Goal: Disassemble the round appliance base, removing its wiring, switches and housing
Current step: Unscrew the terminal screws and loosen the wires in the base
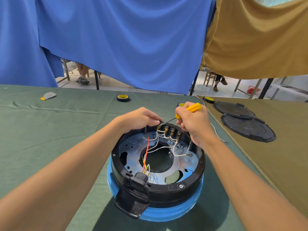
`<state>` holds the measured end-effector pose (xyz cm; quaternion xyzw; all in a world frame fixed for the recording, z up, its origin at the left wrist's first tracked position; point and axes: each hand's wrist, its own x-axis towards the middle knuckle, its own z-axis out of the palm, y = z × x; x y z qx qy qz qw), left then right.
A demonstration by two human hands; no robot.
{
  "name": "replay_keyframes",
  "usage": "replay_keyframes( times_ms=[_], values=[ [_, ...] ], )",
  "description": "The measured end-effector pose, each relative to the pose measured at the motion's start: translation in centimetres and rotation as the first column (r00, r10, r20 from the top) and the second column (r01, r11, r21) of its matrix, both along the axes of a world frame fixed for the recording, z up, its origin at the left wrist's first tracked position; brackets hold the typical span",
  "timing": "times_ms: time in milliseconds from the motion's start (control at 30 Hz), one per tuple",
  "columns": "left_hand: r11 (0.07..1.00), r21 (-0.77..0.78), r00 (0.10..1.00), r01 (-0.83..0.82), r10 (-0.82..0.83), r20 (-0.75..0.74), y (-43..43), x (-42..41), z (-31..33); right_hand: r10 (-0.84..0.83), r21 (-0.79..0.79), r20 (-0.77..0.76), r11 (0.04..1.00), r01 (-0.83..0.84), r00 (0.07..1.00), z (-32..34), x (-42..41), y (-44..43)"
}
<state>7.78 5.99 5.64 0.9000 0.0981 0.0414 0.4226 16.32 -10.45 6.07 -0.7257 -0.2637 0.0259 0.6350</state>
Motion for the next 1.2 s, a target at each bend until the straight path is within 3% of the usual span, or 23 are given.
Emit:
replay_keyframes(
  times_ms=[200, 600, 833, 933, 1200],
  values=[
    [1.000, 0.004, 1.000, -0.002, 0.002, 0.010, -0.1, -0.1, 0.1, 0.054, 0.112, -0.222, 0.993, -0.029, 0.974, 0.4, 0.8, 0.8],
    [0.999, 0.031, 1.000, 0.012, -0.012, -0.001, -0.2, -0.2, 0.1, 0.045, 0.126, -0.162, 0.992, -0.025, 0.986, 0.0, 0.6, 0.2],
    [0.999, 0.032, 1.000, 0.009, -0.010, 0.003, -0.1, -0.1, 0.1, 0.063, 0.132, -0.335, 0.991, -0.020, 0.940, 0.5, 1.3, 0.7],
    [0.999, 0.033, 1.000, 0.008, -0.008, 0.006, 0.0, 0.0, 0.0, 0.055, 0.144, -0.338, 0.990, -0.006, 0.940, 0.4, 1.3, 0.8],
    [0.996, 0.085, 0.999, 0.004, -0.008, 0.039, 0.0, -0.2, -0.3, 0.088, 0.321, -0.273, 0.947, 0.005, 0.958, 0.2, 0.7, -0.4]
  ],
)
